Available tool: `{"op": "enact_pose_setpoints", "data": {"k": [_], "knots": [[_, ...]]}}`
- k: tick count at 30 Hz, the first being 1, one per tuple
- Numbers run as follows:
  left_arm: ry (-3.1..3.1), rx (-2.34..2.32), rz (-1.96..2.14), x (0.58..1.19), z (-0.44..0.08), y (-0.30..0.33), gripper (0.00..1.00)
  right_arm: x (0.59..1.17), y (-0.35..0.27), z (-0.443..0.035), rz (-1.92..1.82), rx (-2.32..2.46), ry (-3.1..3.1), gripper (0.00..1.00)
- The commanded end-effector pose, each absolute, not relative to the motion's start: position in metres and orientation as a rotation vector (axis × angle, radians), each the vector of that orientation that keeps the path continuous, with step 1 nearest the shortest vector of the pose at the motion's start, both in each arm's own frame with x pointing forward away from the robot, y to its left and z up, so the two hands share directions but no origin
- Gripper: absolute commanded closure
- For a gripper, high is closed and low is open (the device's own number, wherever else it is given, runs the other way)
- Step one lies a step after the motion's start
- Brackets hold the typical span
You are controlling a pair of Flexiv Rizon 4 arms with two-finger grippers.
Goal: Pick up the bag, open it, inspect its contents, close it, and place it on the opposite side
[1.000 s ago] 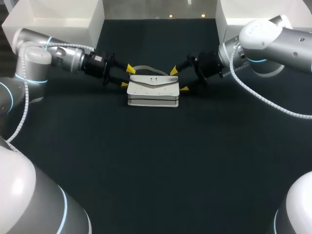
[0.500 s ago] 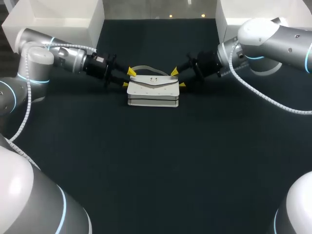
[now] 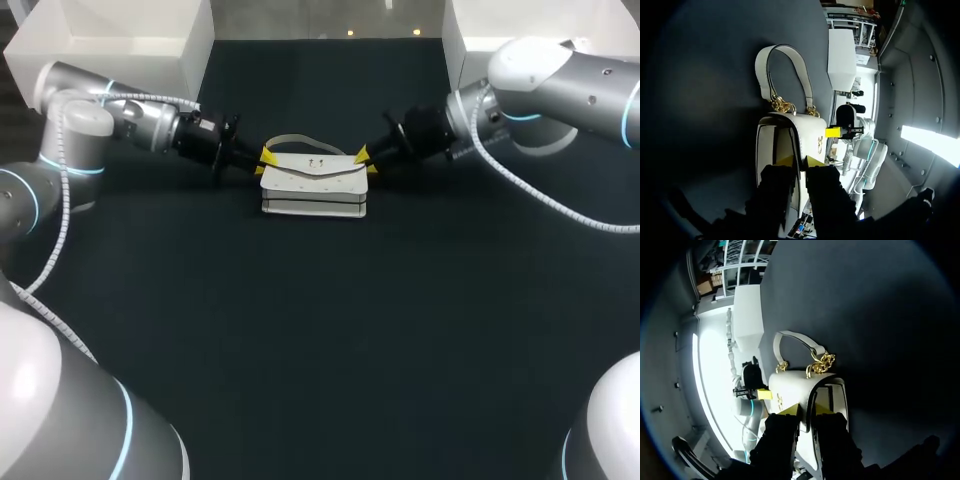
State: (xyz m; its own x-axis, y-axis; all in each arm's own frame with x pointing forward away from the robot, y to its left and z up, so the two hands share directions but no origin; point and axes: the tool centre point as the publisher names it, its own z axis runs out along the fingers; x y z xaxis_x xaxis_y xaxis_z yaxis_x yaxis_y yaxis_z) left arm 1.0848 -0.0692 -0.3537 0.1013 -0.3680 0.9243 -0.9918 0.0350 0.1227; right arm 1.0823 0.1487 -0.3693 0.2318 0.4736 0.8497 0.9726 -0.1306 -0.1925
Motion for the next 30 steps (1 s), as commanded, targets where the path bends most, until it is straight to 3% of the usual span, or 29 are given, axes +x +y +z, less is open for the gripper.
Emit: {"op": "enact_pose_setpoints", "data": {"k": [1, 2, 3, 4, 6, 7, 8, 9, 11, 14, 24, 25, 26, 27, 28, 29, 30], "knots": [[-1.409, 1.488, 0.879, 1.086, -0.354, -0.071, 1.00, 1.078, 0.149, -0.371, -0.822, -1.729, -1.348, 1.00], [-1.409, 1.488, 0.880, 1.086, -0.354, -0.071, 1.00, 1.077, 0.149, -0.371, -0.825, -1.731, -1.349, 1.00], [-1.408, 1.488, 0.882, 1.086, -0.353, -0.071, 0.78, 1.076, 0.149, -0.370, -0.832, -1.730, -1.350, 0.88], [-1.407, 1.490, 0.884, 1.086, -0.353, -0.070, 0.66, 1.076, 0.149, -0.370, -0.835, -1.729, -1.351, 0.70], [-1.407, 1.490, 0.889, 1.085, -0.352, -0.070, 0.62, 1.075, 0.149, -0.369, -0.839, -1.729, -1.351, 0.52], [-1.407, 1.490, 0.891, 1.085, -0.351, -0.070, 0.64, 1.075, 0.149, -0.369, -0.844, -1.730, -1.350, 0.51], [-1.409, 1.489, 0.894, 1.085, -0.351, -0.070, 0.73, 1.074, 0.149, -0.368, -0.846, -1.730, -1.349, 0.51], [-1.410, 1.489, 0.896, 1.084, -0.351, -0.070, 1.00, 1.074, 0.149, -0.368, -0.849, -1.729, -1.348, 0.52], [-1.413, 1.490, 0.898, 1.084, -0.350, -0.071, 1.00, 1.073, 0.149, -0.366, -0.855, -1.727, -1.348, 0.62], [-1.420, 1.491, 0.898, 1.083, -0.352, -0.071, 1.00, 1.073, 0.150, -0.366, -0.860, -1.726, -1.351, 1.00], [-1.418, 1.495, 0.889, 1.080, -0.353, -0.071, 1.00, 1.071, 0.153, -0.368, -0.845, -1.715, -1.370, 1.00], [-1.418, 1.495, 0.891, 1.080, -0.351, -0.070, 0.58, 1.071, 0.153, -0.367, -0.838, -1.716, -1.378, 1.00], [-1.419, 1.492, 0.895, 1.080, -0.348, -0.068, 0.04, 1.070, 0.153, -0.366, -0.836, -1.719, -1.385, 0.92], [-1.421, 1.491, 0.905, 1.080, -0.346, -0.067, 0.00, 1.069, 0.152, -0.365, -0.838, -1.727, -1.391, 0.55], [-1.424, 1.489, 0.912, 1.079, -0.342, -0.065, 0.00, 1.068, 0.151, -0.363, -0.842, -1.731, -1.399, 0.10], [-1.428, 1.488, 0.918, 1.078, -0.339, -0.063, 0.00, 1.067, 0.149, -0.361, -0.846, -1.739, -1.402, 0.00], [-1.432, 1.487, 0.925, 1.078, -0.336, -0.060, 0.00, 1.066, 0.147, -0.359, -0.850, -1.748, -1.407, 0.00]]}}
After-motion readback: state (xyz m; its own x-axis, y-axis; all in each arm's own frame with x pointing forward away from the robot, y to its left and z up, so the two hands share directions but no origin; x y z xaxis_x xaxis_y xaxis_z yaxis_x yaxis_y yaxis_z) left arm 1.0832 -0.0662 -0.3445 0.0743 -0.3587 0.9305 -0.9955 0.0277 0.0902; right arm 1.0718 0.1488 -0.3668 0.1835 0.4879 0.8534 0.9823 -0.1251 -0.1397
